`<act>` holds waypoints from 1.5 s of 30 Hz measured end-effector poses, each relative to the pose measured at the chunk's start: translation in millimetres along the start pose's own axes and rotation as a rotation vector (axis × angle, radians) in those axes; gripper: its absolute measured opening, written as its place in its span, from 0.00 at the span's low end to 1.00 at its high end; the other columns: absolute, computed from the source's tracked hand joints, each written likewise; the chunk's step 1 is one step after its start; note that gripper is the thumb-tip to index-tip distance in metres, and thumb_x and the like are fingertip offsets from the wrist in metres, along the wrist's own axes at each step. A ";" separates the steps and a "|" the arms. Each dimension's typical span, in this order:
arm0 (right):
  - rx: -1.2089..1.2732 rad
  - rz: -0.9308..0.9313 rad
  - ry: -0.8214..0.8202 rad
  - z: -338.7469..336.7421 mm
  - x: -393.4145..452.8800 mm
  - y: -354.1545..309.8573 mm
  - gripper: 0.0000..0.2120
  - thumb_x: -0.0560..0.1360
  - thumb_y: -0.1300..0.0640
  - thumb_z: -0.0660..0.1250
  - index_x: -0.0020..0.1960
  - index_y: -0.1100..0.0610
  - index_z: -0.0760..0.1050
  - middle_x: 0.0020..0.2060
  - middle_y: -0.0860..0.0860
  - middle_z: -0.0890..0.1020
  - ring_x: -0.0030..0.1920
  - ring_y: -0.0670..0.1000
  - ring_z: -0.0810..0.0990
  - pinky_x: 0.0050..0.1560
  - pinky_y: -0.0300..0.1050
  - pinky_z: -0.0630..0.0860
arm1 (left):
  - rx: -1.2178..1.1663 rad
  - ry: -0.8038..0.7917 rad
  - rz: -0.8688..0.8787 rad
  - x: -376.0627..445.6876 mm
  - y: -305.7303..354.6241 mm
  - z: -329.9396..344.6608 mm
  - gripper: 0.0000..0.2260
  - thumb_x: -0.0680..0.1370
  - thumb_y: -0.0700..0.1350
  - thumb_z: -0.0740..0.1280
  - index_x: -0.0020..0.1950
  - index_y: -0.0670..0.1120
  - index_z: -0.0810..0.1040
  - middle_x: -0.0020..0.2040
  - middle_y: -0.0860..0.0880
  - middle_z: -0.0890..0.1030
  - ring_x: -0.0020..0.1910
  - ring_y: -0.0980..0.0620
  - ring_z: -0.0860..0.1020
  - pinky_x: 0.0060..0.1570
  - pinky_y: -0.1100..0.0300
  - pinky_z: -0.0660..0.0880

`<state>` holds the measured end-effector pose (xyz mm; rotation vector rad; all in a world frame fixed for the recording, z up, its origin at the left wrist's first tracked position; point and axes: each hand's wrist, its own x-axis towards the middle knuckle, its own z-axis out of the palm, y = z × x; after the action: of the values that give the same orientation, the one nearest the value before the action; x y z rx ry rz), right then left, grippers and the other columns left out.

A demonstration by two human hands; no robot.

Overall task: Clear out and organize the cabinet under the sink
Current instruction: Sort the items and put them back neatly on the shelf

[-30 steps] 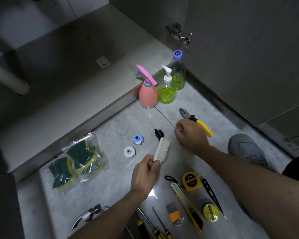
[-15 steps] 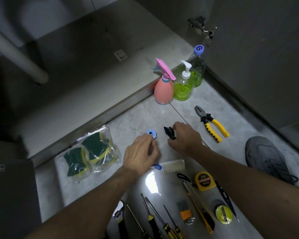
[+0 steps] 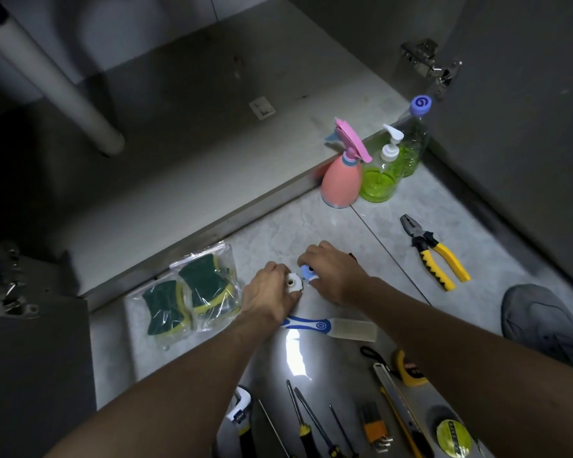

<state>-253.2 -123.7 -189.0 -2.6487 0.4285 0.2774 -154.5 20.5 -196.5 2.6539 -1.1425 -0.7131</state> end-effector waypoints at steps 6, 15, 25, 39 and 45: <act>0.148 0.011 0.104 14.4 -8.5 6.0 0.25 0.75 0.61 0.68 0.72 0.58 0.71 0.62 0.53 0.77 0.62 0.55 0.72 0.58 0.47 0.70 | -0.010 -0.008 0.018 6.7 -0.2 -2.6 0.18 0.74 0.56 0.72 0.62 0.52 0.76 0.59 0.51 0.75 0.58 0.47 0.76 0.54 0.50 0.76; 0.093 0.232 0.448 11.8 -69.1 19.9 0.18 0.71 0.51 0.74 0.58 0.54 0.74 0.50 0.49 0.77 0.50 0.52 0.74 0.42 0.47 0.74 | -0.034 0.095 -0.041 -26.5 10.6 -13.4 0.17 0.76 0.52 0.69 0.63 0.51 0.73 0.61 0.50 0.73 0.59 0.46 0.75 0.50 0.53 0.73; 0.257 0.436 0.222 -7.6 -109.5 0.0 0.09 0.76 0.49 0.67 0.44 0.54 0.73 0.46 0.49 0.75 0.50 0.51 0.75 0.44 0.48 0.74 | 0.207 -0.228 0.018 -63.1 44.5 -60.9 0.13 0.78 0.51 0.63 0.61 0.49 0.78 0.59 0.45 0.79 0.57 0.43 0.78 0.52 0.55 0.75; 0.000 0.387 -0.080 -226.6 -113.2 11.7 0.08 0.74 0.50 0.66 0.47 0.54 0.79 0.46 0.53 0.83 0.48 0.55 0.81 0.49 0.49 0.78 | 0.296 -0.022 0.169 -61.4 112.1 -226.8 0.10 0.76 0.47 0.65 0.55 0.49 0.82 0.55 0.47 0.83 0.54 0.45 0.79 0.48 0.59 0.75; -0.002 0.468 -0.214 -141.5 -132.4 3.1 0.06 0.76 0.51 0.64 0.47 0.54 0.76 0.56 0.55 0.81 0.63 0.51 0.76 0.54 0.47 0.75 | 0.168 -0.199 0.145 -84.1 77.6 -128.8 0.15 0.78 0.48 0.65 0.64 0.50 0.77 0.64 0.47 0.78 0.61 0.46 0.77 0.58 0.57 0.74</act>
<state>-360.1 -157.0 -30.8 -2.4529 0.9696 0.6959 -191.3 22.6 -28.2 2.6441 -1.4917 -0.9068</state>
